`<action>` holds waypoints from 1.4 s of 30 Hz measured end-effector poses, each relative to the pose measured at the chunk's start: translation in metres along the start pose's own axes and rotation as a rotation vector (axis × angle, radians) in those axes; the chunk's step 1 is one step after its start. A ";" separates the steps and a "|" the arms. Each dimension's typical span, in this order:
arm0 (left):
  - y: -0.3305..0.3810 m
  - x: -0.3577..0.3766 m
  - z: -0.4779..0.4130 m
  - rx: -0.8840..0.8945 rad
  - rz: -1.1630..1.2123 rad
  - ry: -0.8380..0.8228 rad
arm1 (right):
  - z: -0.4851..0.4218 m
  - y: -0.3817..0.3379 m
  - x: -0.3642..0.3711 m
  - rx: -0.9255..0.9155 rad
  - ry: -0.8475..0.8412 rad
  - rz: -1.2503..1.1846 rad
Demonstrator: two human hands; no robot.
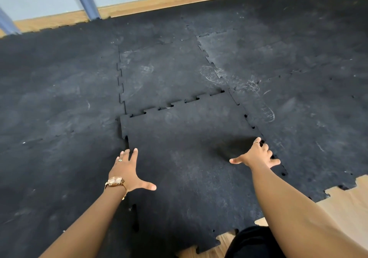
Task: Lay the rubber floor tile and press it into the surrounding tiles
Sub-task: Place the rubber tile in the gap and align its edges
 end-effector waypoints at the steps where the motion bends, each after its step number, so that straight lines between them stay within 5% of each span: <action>1: -0.001 0.003 0.001 0.000 0.007 -0.007 | 0.001 0.001 0.000 0.003 -0.001 0.003; 6: -0.008 0.012 -0.005 0.048 0.071 -0.029 | 0.000 -0.001 0.006 0.010 0.031 0.017; 10: -0.015 0.025 -0.012 0.183 0.349 0.073 | -0.008 -0.008 0.009 0.061 0.003 -0.029; 13: -0.009 0.021 -0.022 0.128 0.483 0.199 | -0.015 -0.012 0.007 0.101 -0.022 -0.155; 22: -0.011 0.016 -0.048 0.167 0.456 0.284 | -0.029 -0.016 0.009 0.135 0.026 -0.260; 32: -0.003 0.012 -0.055 0.090 0.026 0.118 | -0.019 -0.031 0.003 0.126 0.005 0.161; 42: 0.056 -0.016 -0.053 -0.218 -0.648 -0.132 | 0.014 -0.017 0.033 0.178 -0.152 -0.229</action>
Point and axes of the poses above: each hand's wrist, its own z-axis away from the middle knuckle, its own x-axis out of the palm, y = z × x, the point moved 6 cm from there along -z, towards the middle knuckle, and after that the axes turned 3 degrees about -y, right-handed, at the moved point
